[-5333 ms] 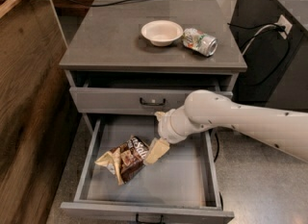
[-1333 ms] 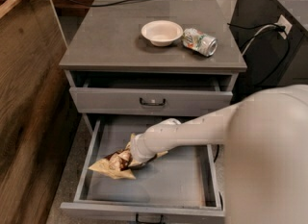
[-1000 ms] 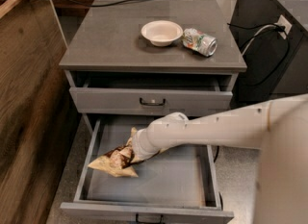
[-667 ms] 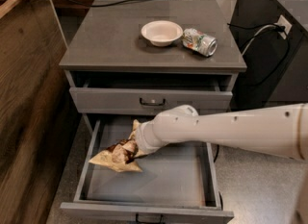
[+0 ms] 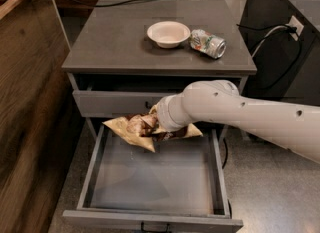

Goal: Pick brown chip bag from middle drawer and place on counter

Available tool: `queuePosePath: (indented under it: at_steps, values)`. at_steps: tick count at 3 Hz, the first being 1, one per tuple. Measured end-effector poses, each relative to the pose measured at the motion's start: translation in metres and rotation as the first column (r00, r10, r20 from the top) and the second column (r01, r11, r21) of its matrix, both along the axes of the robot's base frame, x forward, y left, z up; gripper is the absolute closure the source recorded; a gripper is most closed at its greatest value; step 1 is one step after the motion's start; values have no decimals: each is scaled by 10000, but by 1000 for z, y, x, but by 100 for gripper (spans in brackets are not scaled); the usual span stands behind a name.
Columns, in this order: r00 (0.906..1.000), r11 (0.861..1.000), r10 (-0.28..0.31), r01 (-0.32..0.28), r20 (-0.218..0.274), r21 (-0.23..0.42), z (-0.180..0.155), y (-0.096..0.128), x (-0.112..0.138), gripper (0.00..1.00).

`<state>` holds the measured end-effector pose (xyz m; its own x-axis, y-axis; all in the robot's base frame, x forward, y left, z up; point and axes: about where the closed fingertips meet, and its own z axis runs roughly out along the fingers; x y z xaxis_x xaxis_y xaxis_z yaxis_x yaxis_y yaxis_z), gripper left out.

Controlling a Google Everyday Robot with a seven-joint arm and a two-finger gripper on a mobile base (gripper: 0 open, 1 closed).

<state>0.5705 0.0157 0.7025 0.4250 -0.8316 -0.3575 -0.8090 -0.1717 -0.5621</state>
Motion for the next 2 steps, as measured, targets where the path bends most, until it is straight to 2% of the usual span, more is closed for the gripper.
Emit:
queuePosePath:
  at_steps: [1,2]
  values:
    - [10000,10000,0,0,0,0,0,0,0,100]
    - [9996,9991,208,-216,210,372,10,6,-3,100]
